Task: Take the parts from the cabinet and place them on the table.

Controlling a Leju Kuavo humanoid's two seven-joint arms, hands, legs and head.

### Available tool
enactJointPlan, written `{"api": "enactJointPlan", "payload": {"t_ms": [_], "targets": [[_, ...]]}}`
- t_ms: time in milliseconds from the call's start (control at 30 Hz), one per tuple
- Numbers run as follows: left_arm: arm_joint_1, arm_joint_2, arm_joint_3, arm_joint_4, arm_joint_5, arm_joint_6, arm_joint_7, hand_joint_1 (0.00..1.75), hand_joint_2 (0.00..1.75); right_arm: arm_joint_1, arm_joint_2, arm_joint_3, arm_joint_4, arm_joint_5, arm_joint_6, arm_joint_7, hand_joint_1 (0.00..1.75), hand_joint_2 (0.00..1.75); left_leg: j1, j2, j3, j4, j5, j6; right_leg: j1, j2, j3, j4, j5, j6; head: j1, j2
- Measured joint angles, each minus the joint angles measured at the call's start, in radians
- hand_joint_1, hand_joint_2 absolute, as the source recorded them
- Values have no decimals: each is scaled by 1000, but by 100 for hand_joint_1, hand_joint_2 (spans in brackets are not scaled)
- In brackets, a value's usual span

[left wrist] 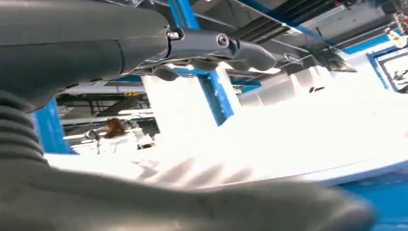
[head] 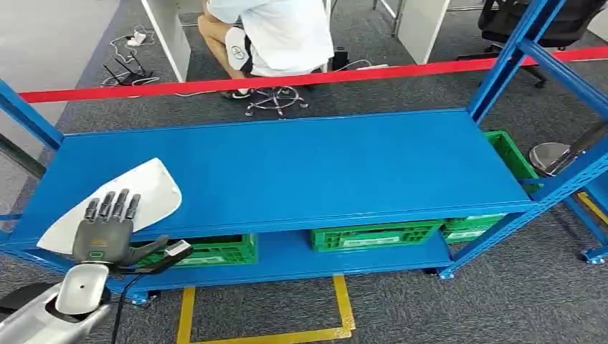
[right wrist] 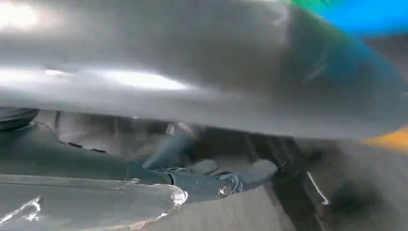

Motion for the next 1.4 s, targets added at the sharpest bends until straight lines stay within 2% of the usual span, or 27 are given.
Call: {"api": "enactJointPlan", "payload": {"t_ms": [33,67,100,133,167,200,267,333,367,467,600,767,800,967,1167,1400], "targets": [[4,-6,8,0,0,1,-2,0,175,-1,-11,141,8,-156,0,-86,0,0,1,-1,0,0,-1,0,1,-3,1,0,-2,-1,0,0],[7,-11,13,0,0,1,-5,0,175,-1,-14,265,11,-256,2,-136,0,0,2,-2,0,0,-1,0,2,-5,2,0,-3,-2,1,0],[11,-14,16,0,0,1,-6,0,175,-2,-19,335,13,-292,0,-161,0,0,2,-3,0,0,-1,0,3,-5,2,0,-3,-2,0,0],[14,-19,21,0,0,1,-8,0,175,-1,-23,418,17,-265,0,-175,0,0,2,-3,0,0,-1,0,2,-5,3,0,-3,-2,0,0],[17,-22,26,0,0,1,-10,0,175,1,-24,462,20,-193,0,-175,0,0,2,-3,0,0,-1,0,2,-5,3,0,-3,-2,0,0],[19,-26,31,0,0,0,-11,0,175,7,-24,500,24,-64,0,-175,0,0,2,-3,-1,0,-1,0,2,-4,4,0,-2,-2,0,0],[20,-29,38,0,0,-2,-11,0,175,14,-24,563,28,289,2,-165,0,0,1,-2,-1,0,-1,0,2,-4,11,0,-2,-2,0,0],[22,-32,41,0,0,-3,-8,0,175,18,-24,607,35,499,2,-156,0,0,1,-2,-1,0,-1,0,2,-4,10,0,-2,-2,0,0],[24,-32,43,0,0,-4,-8,0,175,19,-24,623,37,535,2,-153,0,0,1,-2,-1,0,-2,0,2,-4,7,-1,-2,-2,0,0],[29,-36,51,0,0,-5,-17,0,175,18,-24,654,40,461,2,-146,0,0,1,-2,-1,0,-3,-2,2,-4,2,-1,-3,-2,0,0],[38,-49,75,0,0,-4,-48,0,175,19,-24,675,43,445,2,-146,0,0,1,-2,-1,0,-3,-2,2,-4,2,-1,-3,-2,0,0],[42,-60,89,0,0,-4,-50,0,175,19,-24,684,45,443,2,-146,0,0,1,-2,-1,0,-3,-2,2,-4,2,-1,-3,-2,0,0],[42,-61,92,0,0,-4,-50,0,0,19,-24,687,45,443,2,-146,0,0,1,-2,-1,0,-3,-2,2,-4,2,-1,-3,-2,0,0],[45,-71,106,0,0,-4,-54,0,0,19,-24,694,45,443,2,-146,0,0,1,-2,-1,0,-3,-2,2,-4,2,-1,-3,-2,0,0],[55,-87,137,0,0,-14,-104,0,0,19,-24,698,48,442,0,-146,0,0,1,-2,-1,0,-3,-2,2,-4,2,-1,-3,-2,0,0],[55,-94,153,0,0,-39,-107,0,0,19,-24,699,49,442,0,-146,0,0,1,-2,-1,0,-3,-2,2,-4,2,-1,-3,-2,0,0]]}}
